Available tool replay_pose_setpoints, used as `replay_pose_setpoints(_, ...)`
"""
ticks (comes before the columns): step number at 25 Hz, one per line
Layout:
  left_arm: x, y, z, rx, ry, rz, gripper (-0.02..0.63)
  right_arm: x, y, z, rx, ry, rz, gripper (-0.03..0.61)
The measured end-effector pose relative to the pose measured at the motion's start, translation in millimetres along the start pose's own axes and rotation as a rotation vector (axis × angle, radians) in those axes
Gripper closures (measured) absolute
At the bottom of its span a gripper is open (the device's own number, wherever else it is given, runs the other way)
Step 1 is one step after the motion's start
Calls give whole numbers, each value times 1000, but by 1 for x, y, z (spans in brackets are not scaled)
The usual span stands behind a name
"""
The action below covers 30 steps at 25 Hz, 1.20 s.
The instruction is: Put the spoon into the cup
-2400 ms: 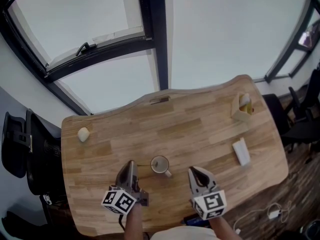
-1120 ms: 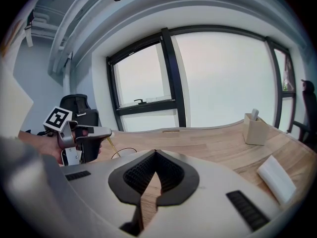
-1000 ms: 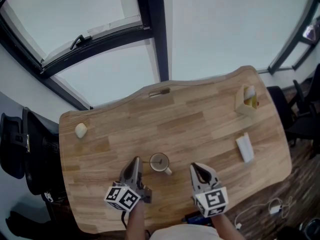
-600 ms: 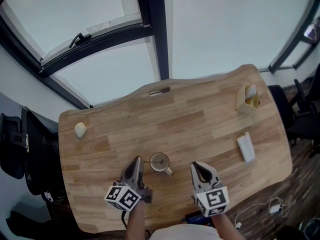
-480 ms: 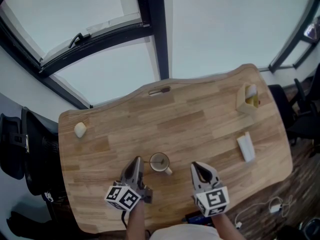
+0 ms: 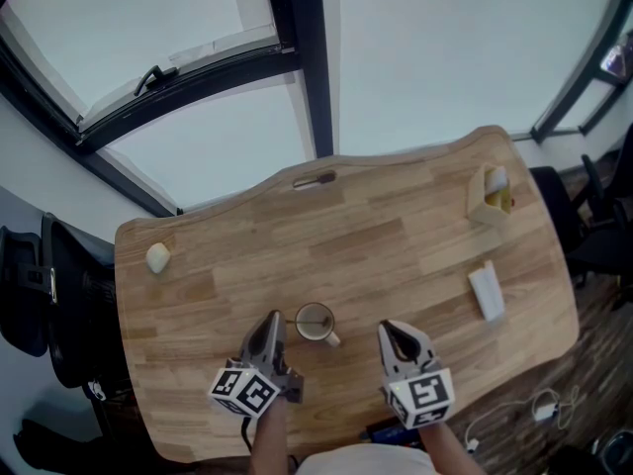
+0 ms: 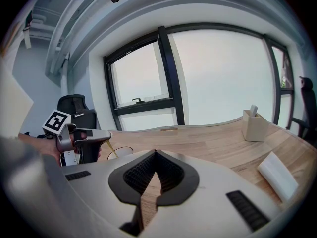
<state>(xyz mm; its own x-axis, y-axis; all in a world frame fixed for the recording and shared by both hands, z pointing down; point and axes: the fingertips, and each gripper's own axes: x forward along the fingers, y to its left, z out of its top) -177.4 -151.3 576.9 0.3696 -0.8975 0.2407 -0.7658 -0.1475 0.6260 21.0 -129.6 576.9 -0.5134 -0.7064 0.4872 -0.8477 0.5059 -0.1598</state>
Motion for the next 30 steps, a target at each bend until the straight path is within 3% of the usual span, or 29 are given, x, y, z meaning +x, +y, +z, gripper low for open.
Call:
replay_pose_setpoints(21,-1,-2,3,54,-18,24,611,-3,-12,6,3,-55,-47,581)
replay_pose_setpoints(30,-3,-4,8,103,-23,32,570,-4,-8,11,-2,-53,-37,581)
